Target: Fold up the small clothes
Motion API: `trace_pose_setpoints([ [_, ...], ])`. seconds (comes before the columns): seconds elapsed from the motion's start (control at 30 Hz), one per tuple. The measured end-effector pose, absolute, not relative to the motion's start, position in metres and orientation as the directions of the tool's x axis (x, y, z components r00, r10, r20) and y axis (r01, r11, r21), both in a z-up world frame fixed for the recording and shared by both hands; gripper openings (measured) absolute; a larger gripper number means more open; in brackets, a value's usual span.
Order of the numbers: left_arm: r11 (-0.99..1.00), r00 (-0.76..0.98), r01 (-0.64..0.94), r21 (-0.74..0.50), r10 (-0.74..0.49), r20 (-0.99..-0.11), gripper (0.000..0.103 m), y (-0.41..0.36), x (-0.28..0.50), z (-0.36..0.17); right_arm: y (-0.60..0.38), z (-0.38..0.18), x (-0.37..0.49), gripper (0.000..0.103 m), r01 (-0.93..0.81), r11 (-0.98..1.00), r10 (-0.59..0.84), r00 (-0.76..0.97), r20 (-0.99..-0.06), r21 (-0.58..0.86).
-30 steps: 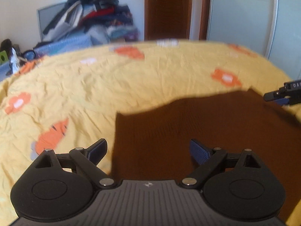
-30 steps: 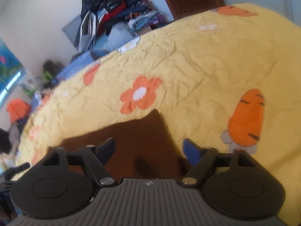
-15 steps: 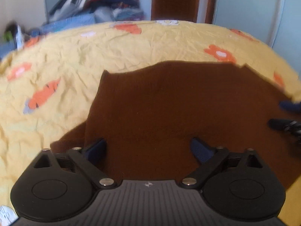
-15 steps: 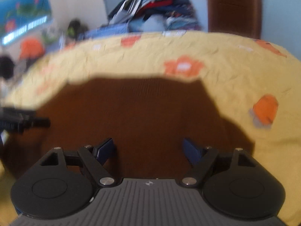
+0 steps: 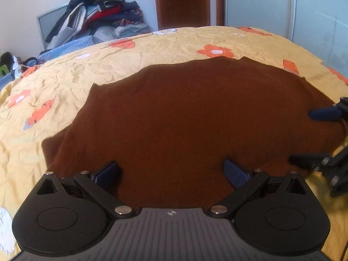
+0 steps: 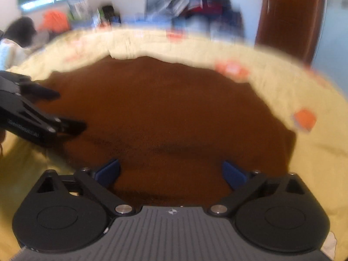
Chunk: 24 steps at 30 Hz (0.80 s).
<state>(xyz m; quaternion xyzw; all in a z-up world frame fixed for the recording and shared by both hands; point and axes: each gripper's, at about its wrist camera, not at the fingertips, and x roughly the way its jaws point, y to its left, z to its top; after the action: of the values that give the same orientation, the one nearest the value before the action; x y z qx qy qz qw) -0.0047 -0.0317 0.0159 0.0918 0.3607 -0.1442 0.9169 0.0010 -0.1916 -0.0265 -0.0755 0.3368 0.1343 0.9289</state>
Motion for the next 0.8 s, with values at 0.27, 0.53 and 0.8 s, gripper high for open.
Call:
trace_pose_setpoints([
  [0.27,0.950,0.682,0.298,0.089,-0.147,-0.716,0.103,-0.030,-0.026,0.020,-0.204,-0.013,-0.002,0.102,-0.257,0.966,0.204,0.708,-0.676,0.022],
  [0.53,0.956,0.679,0.281,0.081,-0.138,-0.721,0.103,-0.031,-0.021,0.019,-0.189,0.002,-0.005,0.102,-0.280,0.960,0.202,0.705,-0.680,-0.005],
  [0.8,0.956,0.686,0.281,0.082,-0.140,-0.714,0.103,-0.027,-0.028,0.021,-0.200,-0.018,-0.003,0.103,-0.295,0.955,0.206,0.709,-0.674,-0.018],
])
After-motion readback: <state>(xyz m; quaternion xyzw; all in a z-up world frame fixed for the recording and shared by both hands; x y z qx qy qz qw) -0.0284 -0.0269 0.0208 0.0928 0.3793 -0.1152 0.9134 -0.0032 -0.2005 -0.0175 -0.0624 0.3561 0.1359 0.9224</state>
